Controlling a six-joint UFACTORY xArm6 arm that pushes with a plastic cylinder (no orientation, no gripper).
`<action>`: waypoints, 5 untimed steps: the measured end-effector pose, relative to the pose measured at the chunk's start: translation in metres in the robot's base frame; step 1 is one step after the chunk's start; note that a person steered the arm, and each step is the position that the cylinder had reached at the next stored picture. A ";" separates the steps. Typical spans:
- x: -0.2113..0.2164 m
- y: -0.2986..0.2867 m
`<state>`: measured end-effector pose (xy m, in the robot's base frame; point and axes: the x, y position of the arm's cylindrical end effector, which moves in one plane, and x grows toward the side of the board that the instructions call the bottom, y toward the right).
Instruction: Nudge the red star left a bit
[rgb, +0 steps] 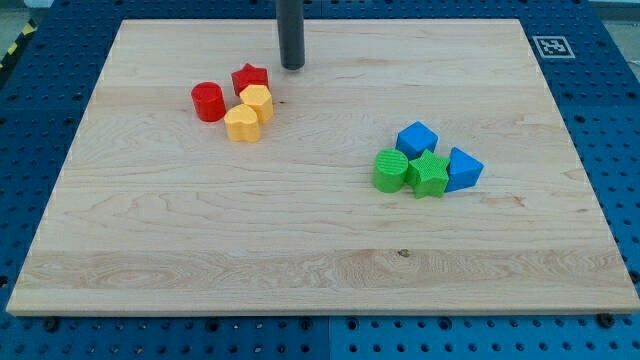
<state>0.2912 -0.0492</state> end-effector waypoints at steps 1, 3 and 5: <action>0.007 -0.029; 0.013 -0.068; 0.006 0.054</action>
